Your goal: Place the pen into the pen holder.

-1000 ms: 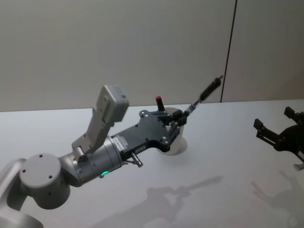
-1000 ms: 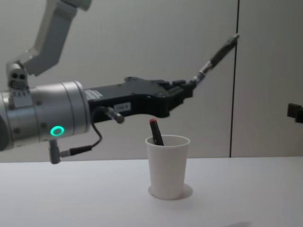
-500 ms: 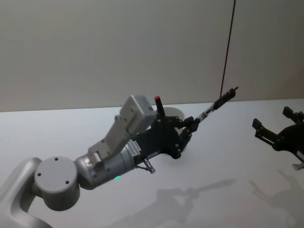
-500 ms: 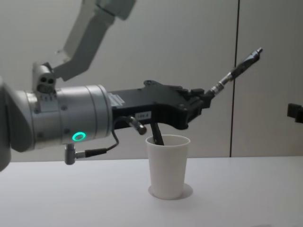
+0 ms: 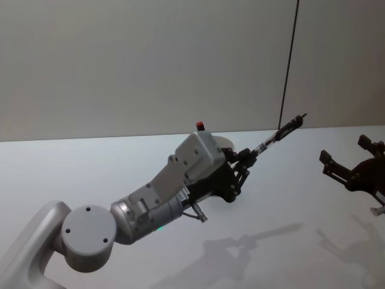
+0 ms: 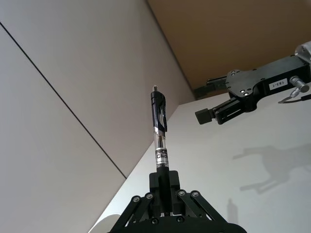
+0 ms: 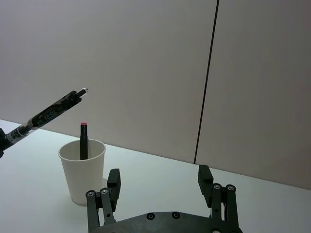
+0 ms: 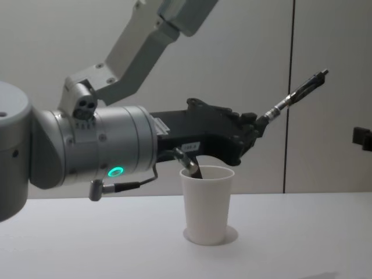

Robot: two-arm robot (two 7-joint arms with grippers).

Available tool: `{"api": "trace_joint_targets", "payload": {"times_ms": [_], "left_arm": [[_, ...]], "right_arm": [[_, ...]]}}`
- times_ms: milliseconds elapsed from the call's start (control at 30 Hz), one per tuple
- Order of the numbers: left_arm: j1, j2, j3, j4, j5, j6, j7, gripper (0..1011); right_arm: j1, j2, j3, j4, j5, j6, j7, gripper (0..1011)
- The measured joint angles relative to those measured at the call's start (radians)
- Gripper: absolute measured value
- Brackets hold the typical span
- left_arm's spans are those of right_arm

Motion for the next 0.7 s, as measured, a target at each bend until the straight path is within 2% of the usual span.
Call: {"api": "trace_joint_targets", "payload": {"times_ms": [267,700], "left_arm": [[0.009,-0.003,0.012,-0.021,0.03,0.015,0.037,123],[0.015,-0.004,0.019,-0.035,0.048,0.026,0.062,122]], "right_arm": [[0.0,0.0,0.0,0.0,0.0,0.0,0.0,1002],[0.0,0.0,0.0,0.0,0.0,0.0,0.0,1002]]}}
